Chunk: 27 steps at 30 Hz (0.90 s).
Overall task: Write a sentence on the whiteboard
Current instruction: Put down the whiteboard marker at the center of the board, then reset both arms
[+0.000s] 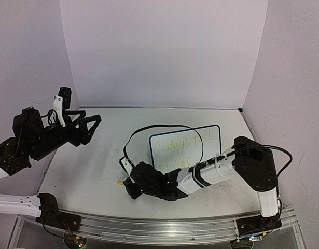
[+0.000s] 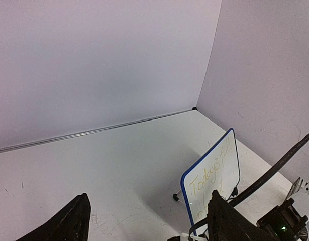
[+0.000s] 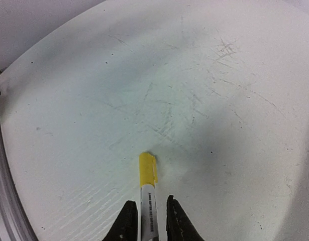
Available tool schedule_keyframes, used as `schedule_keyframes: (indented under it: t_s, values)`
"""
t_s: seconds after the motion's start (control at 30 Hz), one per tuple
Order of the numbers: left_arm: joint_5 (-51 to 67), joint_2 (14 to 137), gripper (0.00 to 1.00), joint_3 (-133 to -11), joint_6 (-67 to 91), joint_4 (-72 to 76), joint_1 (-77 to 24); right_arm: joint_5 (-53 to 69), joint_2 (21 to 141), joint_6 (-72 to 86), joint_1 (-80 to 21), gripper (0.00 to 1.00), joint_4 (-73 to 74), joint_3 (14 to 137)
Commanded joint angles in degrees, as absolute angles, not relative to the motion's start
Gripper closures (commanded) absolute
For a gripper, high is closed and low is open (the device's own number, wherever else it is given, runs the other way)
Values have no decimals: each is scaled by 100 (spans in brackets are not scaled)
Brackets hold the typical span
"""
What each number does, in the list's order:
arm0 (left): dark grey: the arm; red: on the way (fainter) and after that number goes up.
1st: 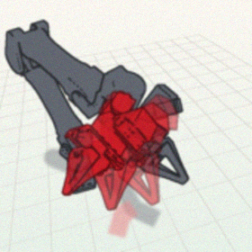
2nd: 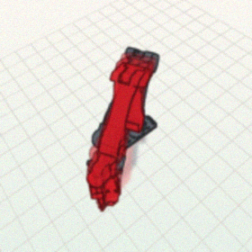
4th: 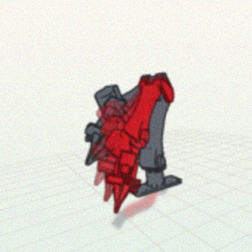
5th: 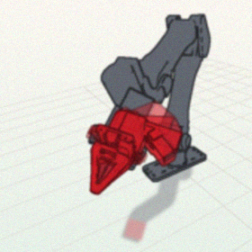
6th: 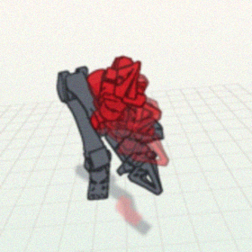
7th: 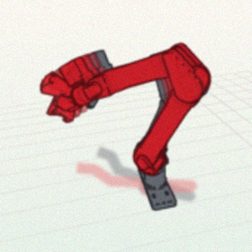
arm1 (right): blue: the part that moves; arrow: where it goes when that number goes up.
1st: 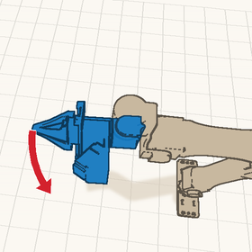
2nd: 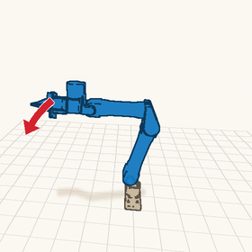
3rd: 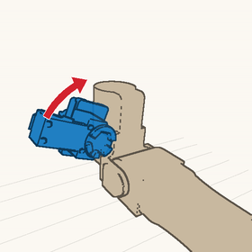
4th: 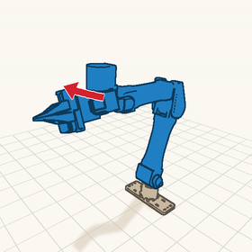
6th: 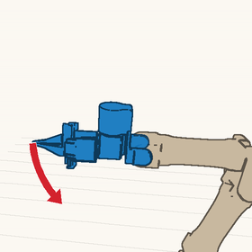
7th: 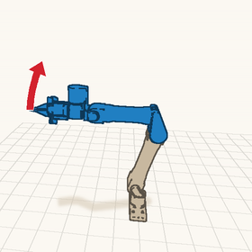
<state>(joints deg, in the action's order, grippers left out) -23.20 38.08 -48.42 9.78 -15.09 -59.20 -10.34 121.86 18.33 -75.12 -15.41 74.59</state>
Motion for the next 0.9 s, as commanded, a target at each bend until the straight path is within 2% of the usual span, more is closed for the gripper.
schedule_keyframes:
  t_s: [0.0,0.17,0.33,0.47,0.57,0.67,0.8,0.87]
  values:
    - [-2436,3652,18,-5133,1289,-1673,-5924,-1557,12106,1861,-7498,69,-1629,7597]
    - [-2398,3909,15,-5522,1225,-1761,-5924,-1944,11134,1851,-7497,46,-1335,7272]
    - [-2506,4342,13,-6084,1242,-1762,-5924,-2112,9406,1619,-7480,36,-839,6949]
    - [-2651,4815,11,-6526,1190,-1698,-5924,-2718,8313,1472,-7321,28,-236,6893]
    - [-2870,5186,11,-6839,1133,-1490,-5924,-3437,7539,1292,-7066,16,181,6908]
    - [-3182,5501,8,-7091,1033,-1003,-5924,-3813,7020,1044,-6463,3,490,6945]
    - [-3888,6226,5,-7694,607,-762,-5888,-3354,6623,776,-5137,2,608,7093]
    - [-3887,6661,3,-8147,475,-855,-5529,-3073,6611,622,-4498,2,649,7222]
